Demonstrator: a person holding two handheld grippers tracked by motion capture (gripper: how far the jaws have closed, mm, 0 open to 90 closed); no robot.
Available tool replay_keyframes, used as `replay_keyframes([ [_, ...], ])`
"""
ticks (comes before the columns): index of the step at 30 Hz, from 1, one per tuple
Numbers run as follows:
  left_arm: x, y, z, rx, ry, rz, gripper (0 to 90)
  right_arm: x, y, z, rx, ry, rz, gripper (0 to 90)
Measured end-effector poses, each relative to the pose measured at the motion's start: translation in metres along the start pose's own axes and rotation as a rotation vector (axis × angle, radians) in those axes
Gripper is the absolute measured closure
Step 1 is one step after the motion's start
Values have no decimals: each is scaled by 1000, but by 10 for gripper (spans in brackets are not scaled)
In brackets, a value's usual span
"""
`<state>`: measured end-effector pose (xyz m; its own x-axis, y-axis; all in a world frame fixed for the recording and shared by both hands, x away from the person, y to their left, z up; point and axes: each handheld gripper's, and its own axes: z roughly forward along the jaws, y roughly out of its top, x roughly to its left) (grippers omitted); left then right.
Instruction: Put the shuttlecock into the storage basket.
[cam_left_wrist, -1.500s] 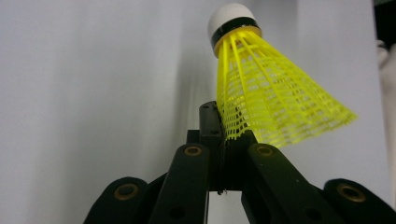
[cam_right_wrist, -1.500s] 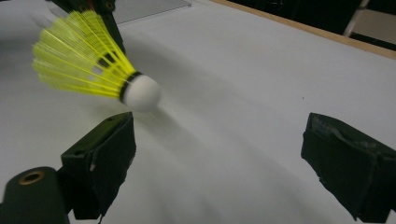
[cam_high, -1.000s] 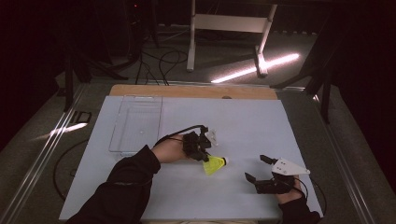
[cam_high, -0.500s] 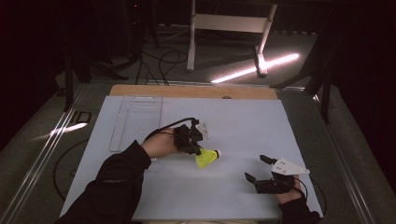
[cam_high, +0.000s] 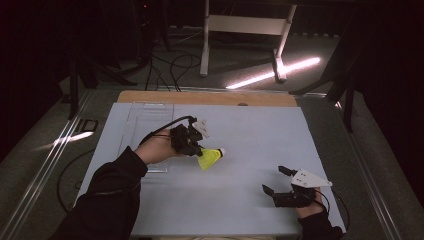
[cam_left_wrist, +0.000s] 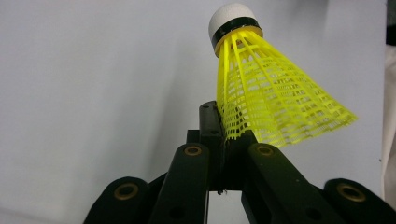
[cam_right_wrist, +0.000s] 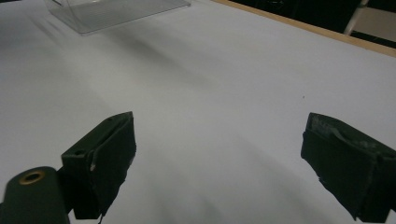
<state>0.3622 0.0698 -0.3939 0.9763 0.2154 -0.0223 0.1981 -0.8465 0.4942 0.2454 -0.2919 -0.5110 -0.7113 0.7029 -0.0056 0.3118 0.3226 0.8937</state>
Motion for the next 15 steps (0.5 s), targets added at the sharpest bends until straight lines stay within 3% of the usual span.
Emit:
replay_keyframes([
  [15,16,-29,-42,-24,112,-106,900,0,0,0,0,-4,-5,104],
])
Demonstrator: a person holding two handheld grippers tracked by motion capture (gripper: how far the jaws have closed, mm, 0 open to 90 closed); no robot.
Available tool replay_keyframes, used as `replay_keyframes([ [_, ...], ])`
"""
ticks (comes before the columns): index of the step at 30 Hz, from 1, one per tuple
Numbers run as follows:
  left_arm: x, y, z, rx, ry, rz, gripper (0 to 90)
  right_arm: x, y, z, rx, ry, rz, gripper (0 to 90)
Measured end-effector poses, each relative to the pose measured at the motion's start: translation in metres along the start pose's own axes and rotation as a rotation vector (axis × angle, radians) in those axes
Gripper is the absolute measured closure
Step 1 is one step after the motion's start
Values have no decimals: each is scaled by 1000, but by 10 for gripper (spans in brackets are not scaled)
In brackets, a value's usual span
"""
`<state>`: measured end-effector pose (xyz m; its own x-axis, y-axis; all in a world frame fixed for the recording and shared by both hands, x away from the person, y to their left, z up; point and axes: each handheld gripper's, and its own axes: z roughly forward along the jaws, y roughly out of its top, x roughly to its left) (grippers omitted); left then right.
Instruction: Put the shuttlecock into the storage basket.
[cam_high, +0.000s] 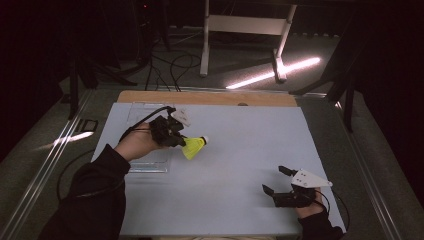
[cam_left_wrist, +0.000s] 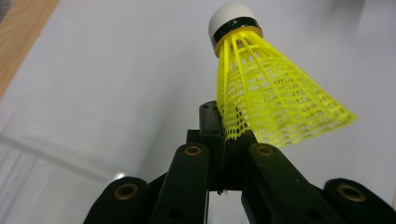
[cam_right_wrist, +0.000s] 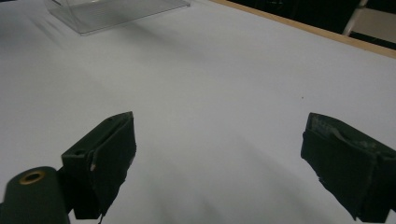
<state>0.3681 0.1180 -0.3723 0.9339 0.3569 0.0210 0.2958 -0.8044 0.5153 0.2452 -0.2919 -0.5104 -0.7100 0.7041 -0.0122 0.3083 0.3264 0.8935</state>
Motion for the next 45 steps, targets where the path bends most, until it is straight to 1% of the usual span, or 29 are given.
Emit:
replay_keyframes([
  [6,8,-10,-15,-9,35,-51,900,0,0,1,1,-3,-2,105],
  [7,8,-12,-16,-3,44,-48,900,0,0,0,2,-1,-2,105],
  [8,9,-13,-18,-11,53,-58,900,0,0,0,2,-1,0,104],
  [9,11,-14,-20,-8,53,-68,900,0,0,0,2,-1,1,104],
  [10,11,-16,-22,-6,64,-71,900,0,0,0,3,-1,1,104],
  [12,14,-18,-26,-5,76,-100,900,0,0,0,2,-1,1,104],
  [13,15,-20,-28,1,91,-109,900,0,0,0,2,0,3,104],
  [15,19,-22,-32,1,103,-145,900,0,0,1,3,-1,2,104],
  [16,19,-23,-34,1,113,-152,900,0,0,1,3,-1,3,104],
  [17,21,-25,-37,-3,124,-170,900,0,0,1,3,-2,2,104],
  [21,25,-30,-46,-7,153,-201,900,0,0,1,3,1,4,105],
  [22,25,-31,-47,-15,154,-206,900,0,0,1,3,1,5,104],
  [24,27,-34,-51,-10,182,-225,900,0,0,1,3,-1,4,104],
  [25,27,-34,-51,-10,182,-225,900,0,0,1,3,-1,4,104],
  [26,28,-36,-53,-15,193,-233,900,0,0,2,5,1,3,104],
  [27,30,-38,-54,-15,210,-251,900,0,0,2,4,0,3,104],
  [28,30,-38,-54,-15,210,-251,900,0,0,2,4,0,3,104],
  [29,32,-41,-55,-15,228,-269,900,0,0,2,5,0,3,105],
  [30,32,-41,-55,-15,228,-269,900,0,0,2,5,0,3,105],
  [31,33,-43,-56,-10,259,-286,900,0,0,2,5,-1,4,104],
  [32,33,-43,-56,-10,259,-286,900,0,0,2,5,-1,4,104],
  [33,34,-45,-57,-4,289,-305,900,0,0,2,6,0,5,104],
  [34,34,-45,-57,-4,289,-305,900,0,0,2,6,0,5,104],
  [35,35,-48,-58,-16,298,-335,900,0,-1,2,6,-1,3,105],
  [36,35,-48,-58,-16,298,-335,900,0,-1,2,6,-1,3,105],
  [37,35,-50,-56,-18,317,-348,900,0,0,2,7,-2,2,104],
  [41,35,-53,-53,-17,328,-359,900,1,0,2,7,-4,2,104],
  [44,36,-57,-48,-19,320,-382,900,1,0,2,7,-4,2,104],
  [45,36,-57,-48,-19,320,-382,900,1,0,2,7,-4,2,104],
])
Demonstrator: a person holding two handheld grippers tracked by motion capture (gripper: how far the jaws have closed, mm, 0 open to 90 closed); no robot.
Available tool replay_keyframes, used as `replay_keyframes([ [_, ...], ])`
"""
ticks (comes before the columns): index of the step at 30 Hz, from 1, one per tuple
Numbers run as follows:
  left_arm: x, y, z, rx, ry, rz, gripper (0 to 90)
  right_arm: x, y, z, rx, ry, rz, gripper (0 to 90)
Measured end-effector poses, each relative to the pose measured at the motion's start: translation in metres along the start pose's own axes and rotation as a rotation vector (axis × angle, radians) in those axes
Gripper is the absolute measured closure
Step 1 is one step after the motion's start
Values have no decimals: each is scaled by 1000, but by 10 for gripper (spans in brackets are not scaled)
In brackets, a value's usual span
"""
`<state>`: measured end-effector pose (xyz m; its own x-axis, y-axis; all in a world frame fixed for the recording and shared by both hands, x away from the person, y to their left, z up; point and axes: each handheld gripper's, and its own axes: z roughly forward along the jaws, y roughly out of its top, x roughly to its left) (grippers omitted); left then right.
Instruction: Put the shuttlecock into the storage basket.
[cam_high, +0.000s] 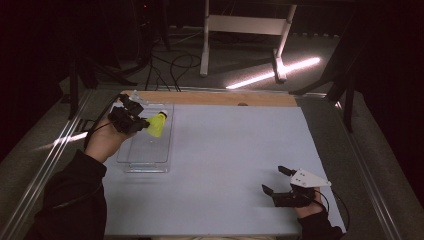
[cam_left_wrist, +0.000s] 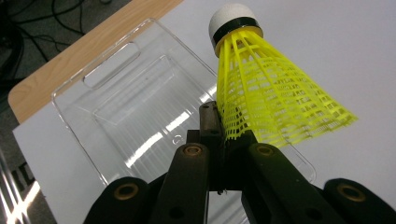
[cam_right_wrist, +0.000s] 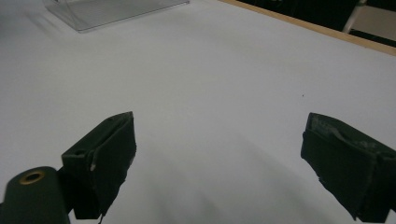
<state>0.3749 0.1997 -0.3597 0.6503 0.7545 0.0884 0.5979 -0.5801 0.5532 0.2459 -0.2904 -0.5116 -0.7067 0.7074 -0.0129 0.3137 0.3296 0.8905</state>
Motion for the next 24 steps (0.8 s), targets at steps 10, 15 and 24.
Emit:
replay_keyframes([
  [10,-1,-11,29,33,-19,-46,900,0,0,0,3,-1,-3,105],
  [15,0,-16,43,45,-21,-67,900,-1,0,-1,3,1,-3,105],
  [24,4,-22,59,54,-26,-105,900,-1,0,0,3,-1,-4,105],
])
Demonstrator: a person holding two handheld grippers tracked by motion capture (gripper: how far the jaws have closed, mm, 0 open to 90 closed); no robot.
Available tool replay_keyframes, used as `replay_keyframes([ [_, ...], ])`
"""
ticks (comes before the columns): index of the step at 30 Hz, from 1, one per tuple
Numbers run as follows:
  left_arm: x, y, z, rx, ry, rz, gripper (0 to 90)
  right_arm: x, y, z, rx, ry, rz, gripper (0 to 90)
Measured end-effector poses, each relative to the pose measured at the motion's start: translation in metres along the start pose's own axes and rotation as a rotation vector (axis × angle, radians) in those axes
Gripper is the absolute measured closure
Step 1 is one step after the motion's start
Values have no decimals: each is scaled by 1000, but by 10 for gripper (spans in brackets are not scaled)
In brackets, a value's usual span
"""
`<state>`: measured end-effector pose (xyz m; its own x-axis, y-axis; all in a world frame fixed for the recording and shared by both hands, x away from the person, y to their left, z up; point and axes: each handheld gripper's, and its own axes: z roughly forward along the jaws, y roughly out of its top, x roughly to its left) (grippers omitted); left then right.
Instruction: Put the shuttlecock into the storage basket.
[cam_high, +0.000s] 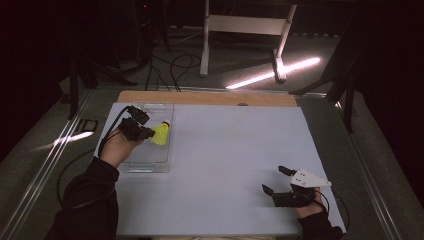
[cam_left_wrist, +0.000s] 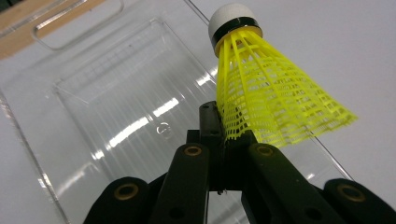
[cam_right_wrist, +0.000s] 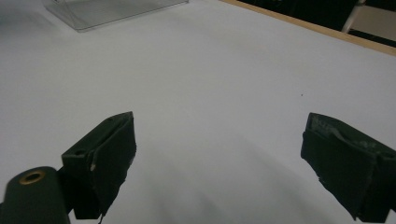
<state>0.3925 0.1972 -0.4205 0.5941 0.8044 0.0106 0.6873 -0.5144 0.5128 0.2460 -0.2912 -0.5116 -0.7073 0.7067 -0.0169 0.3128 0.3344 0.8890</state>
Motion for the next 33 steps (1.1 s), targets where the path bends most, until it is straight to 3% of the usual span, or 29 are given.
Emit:
replay_keyframes([
  [11,4,-2,21,18,17,-40,900,0,0,0,0,2,4,105],
  [26,3,-3,39,70,30,-37,900,0,0,0,1,2,4,105],
  [33,4,-4,46,109,15,-27,900,0,0,0,1,3,2,105],
])
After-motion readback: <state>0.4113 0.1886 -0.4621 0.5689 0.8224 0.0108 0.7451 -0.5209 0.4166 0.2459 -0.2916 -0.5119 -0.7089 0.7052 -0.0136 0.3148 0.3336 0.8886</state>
